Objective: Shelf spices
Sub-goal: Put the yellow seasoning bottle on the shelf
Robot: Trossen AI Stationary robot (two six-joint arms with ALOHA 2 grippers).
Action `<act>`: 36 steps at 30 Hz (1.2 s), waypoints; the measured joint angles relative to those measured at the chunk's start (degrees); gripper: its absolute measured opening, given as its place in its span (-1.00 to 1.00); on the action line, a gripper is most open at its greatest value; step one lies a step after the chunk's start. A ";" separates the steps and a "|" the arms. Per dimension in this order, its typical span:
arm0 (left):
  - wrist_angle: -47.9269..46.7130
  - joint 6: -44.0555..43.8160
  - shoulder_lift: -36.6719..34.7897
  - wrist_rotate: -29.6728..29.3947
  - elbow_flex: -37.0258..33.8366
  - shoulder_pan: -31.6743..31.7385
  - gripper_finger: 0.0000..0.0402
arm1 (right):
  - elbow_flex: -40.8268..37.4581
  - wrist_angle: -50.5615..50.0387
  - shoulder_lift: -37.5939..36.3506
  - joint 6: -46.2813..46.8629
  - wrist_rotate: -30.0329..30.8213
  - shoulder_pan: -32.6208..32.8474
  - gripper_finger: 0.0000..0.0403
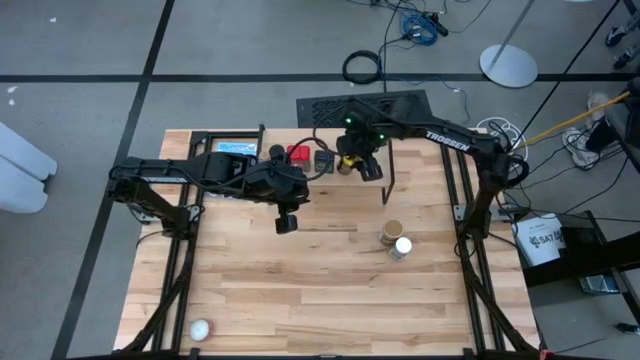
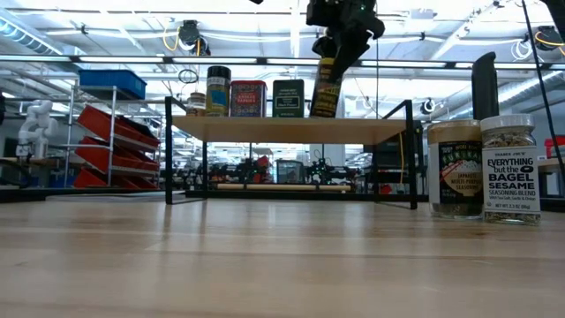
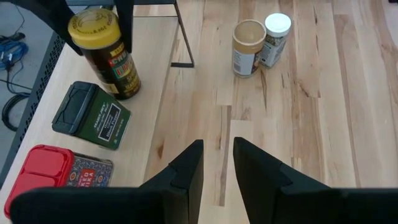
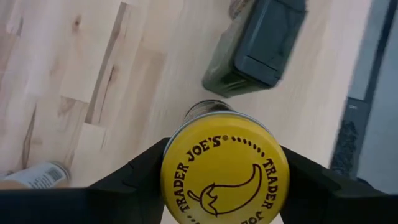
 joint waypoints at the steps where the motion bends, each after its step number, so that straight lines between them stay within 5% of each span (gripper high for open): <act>1: -0.02 -0.01 0.00 0.00 0.00 0.00 -0.52 | 0.00 0.00 0.13 0.00 -0.05 0.01 0.12; 36: -0.15 -0.07 0.00 0.00 0.00 0.00 -0.52 | 0.00 2.84 0.79 -2.15 -1.46 -1.14 0.25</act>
